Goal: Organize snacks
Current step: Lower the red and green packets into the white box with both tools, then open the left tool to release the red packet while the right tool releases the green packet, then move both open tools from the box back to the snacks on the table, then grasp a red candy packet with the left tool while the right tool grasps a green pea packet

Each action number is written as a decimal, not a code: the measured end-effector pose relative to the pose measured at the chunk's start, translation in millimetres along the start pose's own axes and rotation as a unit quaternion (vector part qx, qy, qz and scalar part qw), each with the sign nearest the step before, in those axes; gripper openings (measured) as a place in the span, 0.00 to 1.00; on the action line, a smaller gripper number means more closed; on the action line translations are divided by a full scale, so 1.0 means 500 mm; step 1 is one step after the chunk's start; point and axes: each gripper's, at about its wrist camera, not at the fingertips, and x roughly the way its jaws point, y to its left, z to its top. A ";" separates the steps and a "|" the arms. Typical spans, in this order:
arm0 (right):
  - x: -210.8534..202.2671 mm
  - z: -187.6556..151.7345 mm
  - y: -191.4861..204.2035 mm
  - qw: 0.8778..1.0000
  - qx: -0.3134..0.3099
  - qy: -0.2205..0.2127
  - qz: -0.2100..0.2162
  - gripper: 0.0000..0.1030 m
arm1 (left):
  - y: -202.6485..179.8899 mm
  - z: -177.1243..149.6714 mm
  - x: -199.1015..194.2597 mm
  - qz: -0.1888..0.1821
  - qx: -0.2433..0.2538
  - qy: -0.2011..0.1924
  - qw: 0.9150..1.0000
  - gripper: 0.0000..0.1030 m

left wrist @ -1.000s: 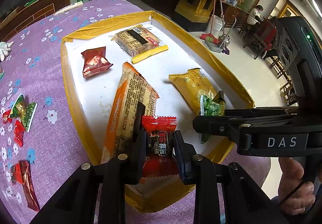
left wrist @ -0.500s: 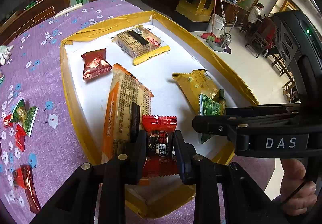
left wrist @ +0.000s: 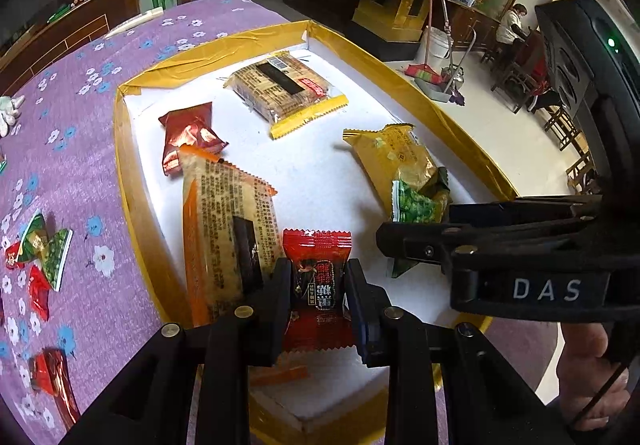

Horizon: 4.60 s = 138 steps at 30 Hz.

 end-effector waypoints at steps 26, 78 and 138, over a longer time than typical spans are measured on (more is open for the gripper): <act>-0.024 -0.008 0.012 0.999 -0.006 -0.021 0.026 0.59 | -0.005 0.002 -0.007 -0.003 -0.002 -0.012 1.000 0.42; -0.080 -0.095 0.316 0.976 -0.187 -0.103 0.041 0.78 | 0.269 -0.239 -0.235 0.093 -0.154 -0.089 0.980 0.48; -0.035 -0.164 0.337 0.996 -0.073 -0.041 0.031 0.38 | 0.449 -0.150 -0.112 -0.021 0.196 0.061 0.978 0.48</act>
